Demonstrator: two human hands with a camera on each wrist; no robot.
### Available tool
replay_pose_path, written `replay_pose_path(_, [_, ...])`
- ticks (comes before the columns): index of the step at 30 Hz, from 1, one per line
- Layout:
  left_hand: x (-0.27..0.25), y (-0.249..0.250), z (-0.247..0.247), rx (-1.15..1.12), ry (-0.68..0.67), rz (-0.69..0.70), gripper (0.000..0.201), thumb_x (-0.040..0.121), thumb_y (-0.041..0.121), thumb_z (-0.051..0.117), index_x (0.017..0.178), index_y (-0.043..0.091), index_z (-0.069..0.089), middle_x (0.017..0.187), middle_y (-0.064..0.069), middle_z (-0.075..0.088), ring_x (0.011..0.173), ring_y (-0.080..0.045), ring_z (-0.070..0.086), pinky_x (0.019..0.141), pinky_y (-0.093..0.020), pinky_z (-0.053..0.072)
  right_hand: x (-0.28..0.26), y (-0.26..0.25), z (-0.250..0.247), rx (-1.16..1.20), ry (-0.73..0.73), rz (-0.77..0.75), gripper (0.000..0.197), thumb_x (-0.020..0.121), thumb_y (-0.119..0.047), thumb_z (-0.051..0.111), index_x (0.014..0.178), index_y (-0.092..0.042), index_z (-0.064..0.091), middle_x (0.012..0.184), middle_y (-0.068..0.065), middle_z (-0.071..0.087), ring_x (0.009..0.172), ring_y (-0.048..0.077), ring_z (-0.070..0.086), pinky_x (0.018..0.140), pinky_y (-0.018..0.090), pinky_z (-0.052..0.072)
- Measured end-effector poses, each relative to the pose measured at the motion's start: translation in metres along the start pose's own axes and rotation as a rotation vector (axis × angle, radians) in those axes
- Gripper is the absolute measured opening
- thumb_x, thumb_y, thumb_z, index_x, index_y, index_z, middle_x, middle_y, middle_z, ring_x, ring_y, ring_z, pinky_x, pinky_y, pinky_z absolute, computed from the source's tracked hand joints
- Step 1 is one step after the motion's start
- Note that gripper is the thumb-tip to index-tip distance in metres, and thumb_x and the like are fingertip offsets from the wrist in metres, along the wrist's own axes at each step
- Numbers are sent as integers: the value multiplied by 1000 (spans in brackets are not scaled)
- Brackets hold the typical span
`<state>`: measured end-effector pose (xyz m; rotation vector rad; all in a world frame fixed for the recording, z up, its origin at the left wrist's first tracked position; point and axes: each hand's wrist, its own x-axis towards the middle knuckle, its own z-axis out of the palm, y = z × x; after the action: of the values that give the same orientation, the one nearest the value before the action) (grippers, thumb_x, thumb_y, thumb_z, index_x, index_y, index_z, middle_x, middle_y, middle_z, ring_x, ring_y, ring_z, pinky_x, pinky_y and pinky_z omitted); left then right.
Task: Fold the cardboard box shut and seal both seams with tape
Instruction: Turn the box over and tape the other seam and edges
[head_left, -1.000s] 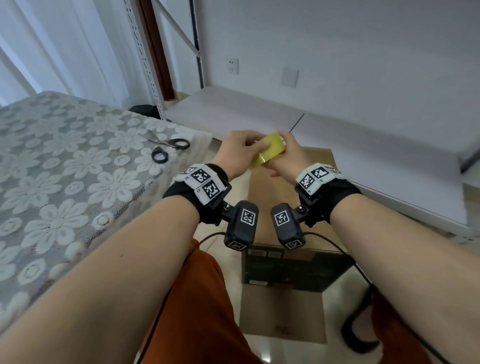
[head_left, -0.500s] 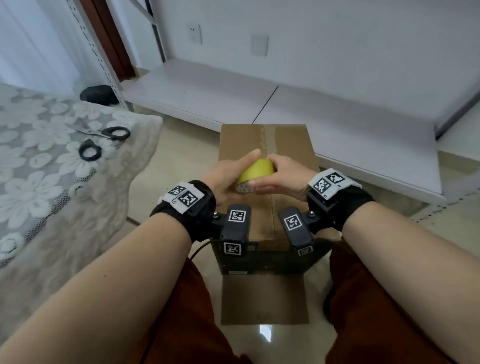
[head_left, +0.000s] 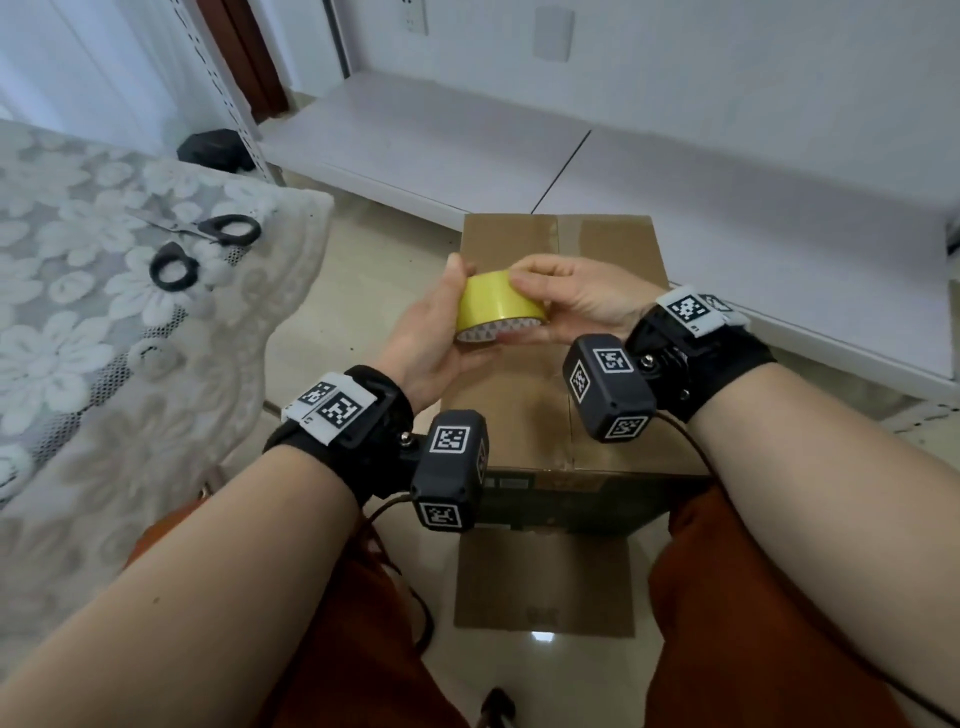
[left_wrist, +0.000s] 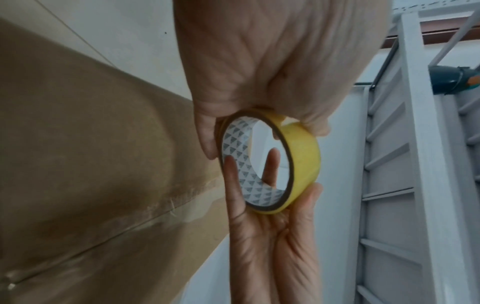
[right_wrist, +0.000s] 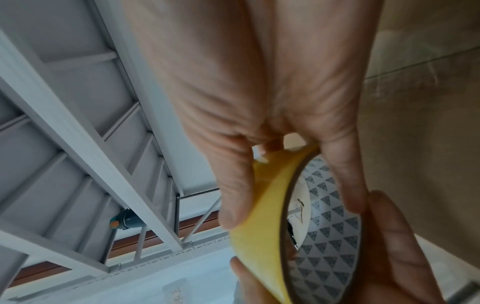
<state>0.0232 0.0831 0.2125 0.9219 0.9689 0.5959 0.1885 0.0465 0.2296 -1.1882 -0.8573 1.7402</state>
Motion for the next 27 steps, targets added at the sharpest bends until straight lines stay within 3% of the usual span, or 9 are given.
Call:
replay_pose_path(4, [8, 0, 7, -99, 146, -82, 50, 98, 56, 28, 111, 16, 56, 113, -18, 64, 99, -32, 66, 81, -46, 56, 1, 2, -7, -28, -64, 23, 23, 77, -17, 61, 97, -8, 65, 111, 15, 59, 108, 34, 59, 87, 50, 52])
replay_pose_path(7, [18, 8, 12, -124, 172, -173, 56, 97, 58, 31, 121, 12, 52, 111, -18, 65, 95, -33, 67, 76, -45, 57, -5, -3, -12, -15, -60, 12, 21, 77, -14, 62, 96, -7, 66, 110, 15, 62, 106, 32, 61, 89, 51, 51])
replay_pose_path(9, [22, 10, 19, -132, 148, -210, 57, 95, 59, 36, 126, 13, 50, 112, -17, 66, 94, -32, 68, 77, -45, 57, -8, -4, -11, -27, 6, -2, 9, 75, -12, 66, 82, -7, 65, 96, 11, 65, 95, 28, 65, 85, 49, 55])
replay_pose_path(11, [24, 8, 29, -69, 162, -190, 55, 95, 57, 37, 125, 13, 51, 107, -13, 67, 87, -29, 68, 75, -42, 57, -9, 1, -4, -197, 127, -15, 15, 75, -17, 72, 72, -10, 59, 84, 6, 63, 83, 22, 65, 82, 44, 57])
replay_pose_path(13, [25, 5, 37, 29, 205, -113, 51, 97, 53, 37, 120, 10, 53, 96, -10, 66, 81, -25, 66, 76, -40, 56, -9, 11, 3, -373, 271, -23, 25, 73, -27, 78, 73, -12, 58, 81, 4, 62, 80, 17, 63, 79, 41, 56])
replay_pose_path(15, [24, 2, 41, 61, 211, -54, 52, 97, 53, 37, 120, 9, 55, 91, -9, 64, 82, -24, 64, 81, -40, 55, -10, 18, 8, -390, 355, -64, 32, 70, -34, 80, 78, -11, 60, 85, 5, 62, 82, 16, 61, 79, 39, 56])
replay_pose_path(18, [21, 3, 42, 105, 153, -44, 59, 94, 61, 36, 119, 12, 59, 93, -6, 69, 82, -19, 66, 72, -31, 54, -16, 14, 9, -245, 345, -92, 35, 73, -37, 77, 90, -8, 65, 89, 7, 64, 84, 19, 60, 86, 39, 52])
replay_pose_path(21, [19, 2, 39, 41, 114, -88, 63, 90, 67, 37, 119, 15, 58, 99, -9, 70, 89, -22, 68, 73, -33, 55, -20, 8, 9, -22, 300, -73, 50, 82, -34, 68, 113, 4, 60, 103, 16, 64, 94, 26, 61, 96, 44, 47])
replay_pose_path(27, [27, -1, 28, -30, 134, -232, 58, 92, 62, 40, 125, 16, 55, 107, -8, 69, 93, -22, 67, 66, -31, 54, -20, 14, 5, 361, 273, -17, 53, 88, -39, 60, 127, -4, 51, 124, 21, 60, 111, 35, 61, 96, 52, 47])
